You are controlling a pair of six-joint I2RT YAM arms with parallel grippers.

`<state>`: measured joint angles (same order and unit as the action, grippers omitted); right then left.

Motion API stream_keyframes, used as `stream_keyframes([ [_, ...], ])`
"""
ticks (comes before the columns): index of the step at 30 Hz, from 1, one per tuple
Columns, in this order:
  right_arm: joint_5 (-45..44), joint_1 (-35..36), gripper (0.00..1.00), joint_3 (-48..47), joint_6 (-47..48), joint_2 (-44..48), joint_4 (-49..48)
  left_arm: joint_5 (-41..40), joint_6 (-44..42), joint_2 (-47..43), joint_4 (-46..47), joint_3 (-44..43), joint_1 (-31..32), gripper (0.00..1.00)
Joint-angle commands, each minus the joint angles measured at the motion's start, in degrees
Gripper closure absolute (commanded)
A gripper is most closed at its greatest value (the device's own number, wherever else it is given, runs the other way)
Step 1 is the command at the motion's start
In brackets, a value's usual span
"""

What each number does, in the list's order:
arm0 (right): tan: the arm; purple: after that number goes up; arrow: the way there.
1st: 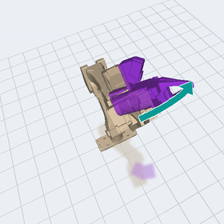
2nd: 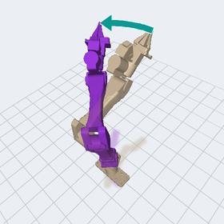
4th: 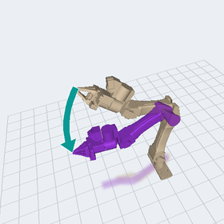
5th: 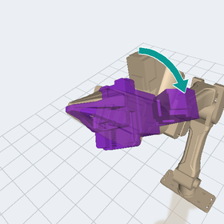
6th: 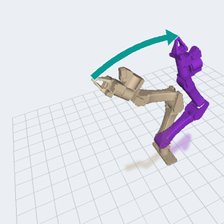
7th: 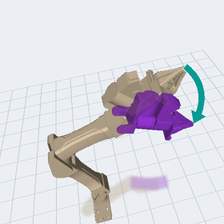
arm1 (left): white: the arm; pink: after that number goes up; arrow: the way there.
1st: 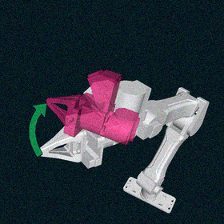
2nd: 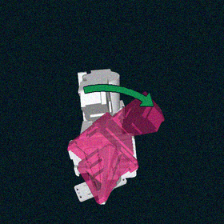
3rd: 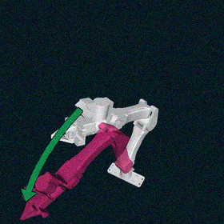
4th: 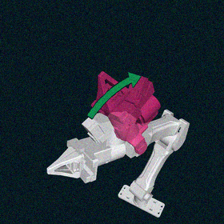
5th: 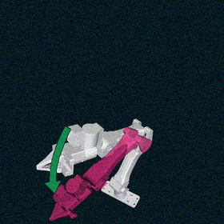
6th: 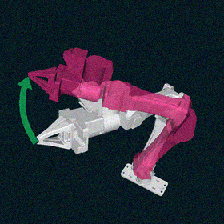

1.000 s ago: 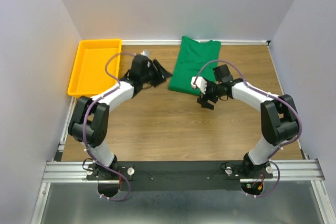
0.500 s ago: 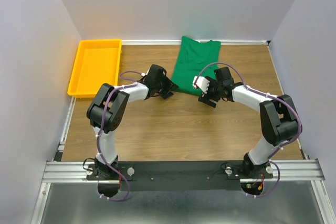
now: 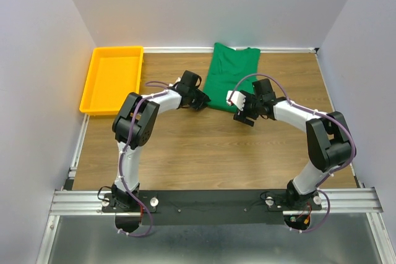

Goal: Fold and stack the t-shirts

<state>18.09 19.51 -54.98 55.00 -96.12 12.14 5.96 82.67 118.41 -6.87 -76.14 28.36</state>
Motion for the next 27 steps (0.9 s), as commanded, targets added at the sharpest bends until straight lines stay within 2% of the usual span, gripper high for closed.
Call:
stream_keyframes([
  [1,2.5,0.0,0.16,0.6,2.6,-1.4,0.9,-3.5,-1.4,4.5,-4.7,-3.7,-0.2,0.67],
  [4,0.6,0.0,0.19,-0.6,2.7,-3.7,0.6,-2.3,-2.2,4.6,-3.2,-3.6,-0.3,0.77],
  [8,-2.4,0.0,0.26,-3.0,1.9,-7.1,0.3,-1.4,-3.7,3.2,-1.0,-2.2,-0.2,0.81],
  [10,-3.1,0.0,0.32,-3.7,2.0,-8.2,0.2,-1.2,-4.4,2.7,-0.2,-1.2,-0.5,0.82],
  [14,-4.6,0.0,0.53,-4.2,1.4,-10.1,0.3,0.2,-5.1,1.6,3.1,0.7,-0.8,0.89],
  [15,-4.8,0.0,0.63,-4.1,1.0,-10.4,0.3,1.0,-5.4,1.4,3.5,1.1,-0.8,0.91],
  [16,-4.6,0.0,0.68,-3.8,0.7,-10.4,0.3,1.3,-5.7,1.2,4.1,1.7,-0.8,0.91],
  [18,-3.7,0.0,0.86,-2.6,0.5,-9.4,1.1,2.5,-6.8,0.4,5.6,3.0,-0.9,0.93],
  [19,-2.9,0.0,0.99,-2.0,0.8,-8.7,2.0,3.0,-7.4,-0.5,6.4,3.6,-0.9,0.96],
  [24,5.1,0.8,1.0,6.3,4.3,0.2,11.1,7.3,-11.4,-6.2,9.3,10.8,0.0,1.0],
  [27,9.9,2.2,0.99,11.9,5.7,10.2,18.4,9.5,-12.0,-13.4,9.5,19.4,2.3,1.0],
])
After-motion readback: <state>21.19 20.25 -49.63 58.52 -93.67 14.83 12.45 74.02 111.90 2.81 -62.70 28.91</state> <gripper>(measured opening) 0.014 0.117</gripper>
